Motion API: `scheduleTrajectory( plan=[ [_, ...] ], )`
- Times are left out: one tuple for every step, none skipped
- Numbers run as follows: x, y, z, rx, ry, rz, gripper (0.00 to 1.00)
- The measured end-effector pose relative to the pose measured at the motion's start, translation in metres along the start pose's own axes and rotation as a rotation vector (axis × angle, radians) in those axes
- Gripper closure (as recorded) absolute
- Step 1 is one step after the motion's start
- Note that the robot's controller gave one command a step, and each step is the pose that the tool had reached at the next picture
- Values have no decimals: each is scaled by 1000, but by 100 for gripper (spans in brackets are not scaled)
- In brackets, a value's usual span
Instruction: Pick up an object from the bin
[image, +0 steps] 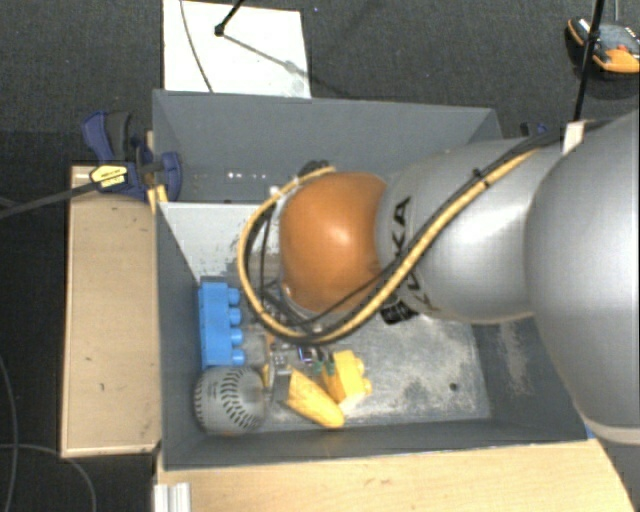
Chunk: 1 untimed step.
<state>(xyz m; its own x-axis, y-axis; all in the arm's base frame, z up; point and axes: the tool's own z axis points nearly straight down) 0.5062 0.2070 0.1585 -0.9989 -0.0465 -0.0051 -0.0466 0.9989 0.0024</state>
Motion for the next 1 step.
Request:
scheduleTrajectory(
  plan=[
    [22, -19, 88, 2, 3, 125, 0]
  ],
)
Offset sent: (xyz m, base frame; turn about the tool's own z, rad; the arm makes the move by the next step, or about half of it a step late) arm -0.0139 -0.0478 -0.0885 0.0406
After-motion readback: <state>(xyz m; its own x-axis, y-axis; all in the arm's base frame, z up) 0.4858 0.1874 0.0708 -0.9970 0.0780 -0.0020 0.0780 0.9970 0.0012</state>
